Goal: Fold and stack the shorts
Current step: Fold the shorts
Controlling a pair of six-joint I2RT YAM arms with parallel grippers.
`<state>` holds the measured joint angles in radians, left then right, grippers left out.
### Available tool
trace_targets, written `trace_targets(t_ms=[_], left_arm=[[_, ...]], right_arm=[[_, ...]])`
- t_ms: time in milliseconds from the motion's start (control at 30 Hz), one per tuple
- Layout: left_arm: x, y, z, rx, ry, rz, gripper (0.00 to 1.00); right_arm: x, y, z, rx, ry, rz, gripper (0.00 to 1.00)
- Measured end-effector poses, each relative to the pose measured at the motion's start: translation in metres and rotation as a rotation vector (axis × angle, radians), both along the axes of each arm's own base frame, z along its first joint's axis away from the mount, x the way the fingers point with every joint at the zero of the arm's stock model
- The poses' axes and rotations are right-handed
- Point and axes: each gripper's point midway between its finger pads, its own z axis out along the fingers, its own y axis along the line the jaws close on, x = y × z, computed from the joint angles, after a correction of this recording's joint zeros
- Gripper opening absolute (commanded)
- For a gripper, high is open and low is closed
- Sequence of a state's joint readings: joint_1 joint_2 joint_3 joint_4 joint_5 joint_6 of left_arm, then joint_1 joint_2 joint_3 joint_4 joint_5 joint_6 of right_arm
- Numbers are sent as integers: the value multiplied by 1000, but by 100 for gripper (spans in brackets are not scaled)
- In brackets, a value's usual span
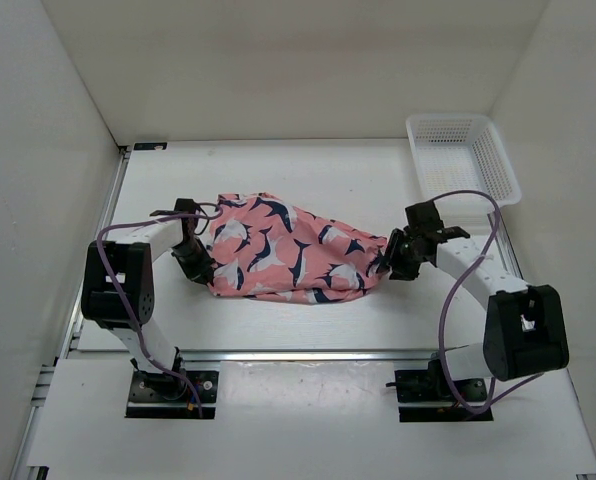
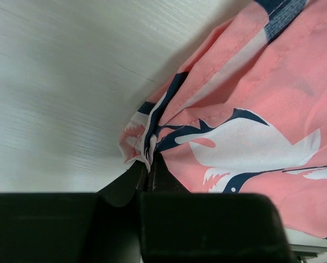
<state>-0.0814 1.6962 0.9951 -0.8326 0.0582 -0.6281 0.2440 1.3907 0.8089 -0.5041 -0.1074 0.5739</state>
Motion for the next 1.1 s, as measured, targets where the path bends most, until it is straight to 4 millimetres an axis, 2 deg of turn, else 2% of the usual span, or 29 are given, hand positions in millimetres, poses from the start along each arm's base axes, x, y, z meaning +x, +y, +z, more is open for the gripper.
trace_targets(t_ms=[33,133,267,367,433,500,600,700,767,867,900,967,1033,1100], left_arm=[[0,0,0,0,2,0,10],[0,0,0,1,1,-3,10],[0,0,0,2,1,-3,10],[0,1,0,3,1,-3,10],[0,1,-1,3,5,-3,10],[-1,1,-3,3,9,-3,10],[-1,1,-3,4,12,-3,10],[-1,1,-3,3,11,-3,10],[-1,1,-3,3,11,-3,10],[-1,1,-3,4,11,-7,10],[-1,1,-3,4,11,-9,10],[-1,1,-3,4,11,-10,10],[-1,1,-3,4,11,-10,10],[-1,1,-3,3,11,-11,10]], right_arm=[[1,0,6,-2,-9,6,34],[13,3,28,-3,-59,27,22],[37,13,61,19,-142,50,14],[55,23,65,28,-148,66,12],[67,30,57,28,-120,75,12],[73,35,39,23,-79,82,10],[71,37,8,-5,7,80,4],[69,35,-25,-59,82,73,2],[68,35,-34,-74,109,63,2],[72,30,-27,-118,73,49,16],[72,29,-24,-132,61,47,33],[72,26,-10,-153,26,36,57],[74,20,12,-162,-34,19,83],[76,16,43,-157,-121,2,85]])
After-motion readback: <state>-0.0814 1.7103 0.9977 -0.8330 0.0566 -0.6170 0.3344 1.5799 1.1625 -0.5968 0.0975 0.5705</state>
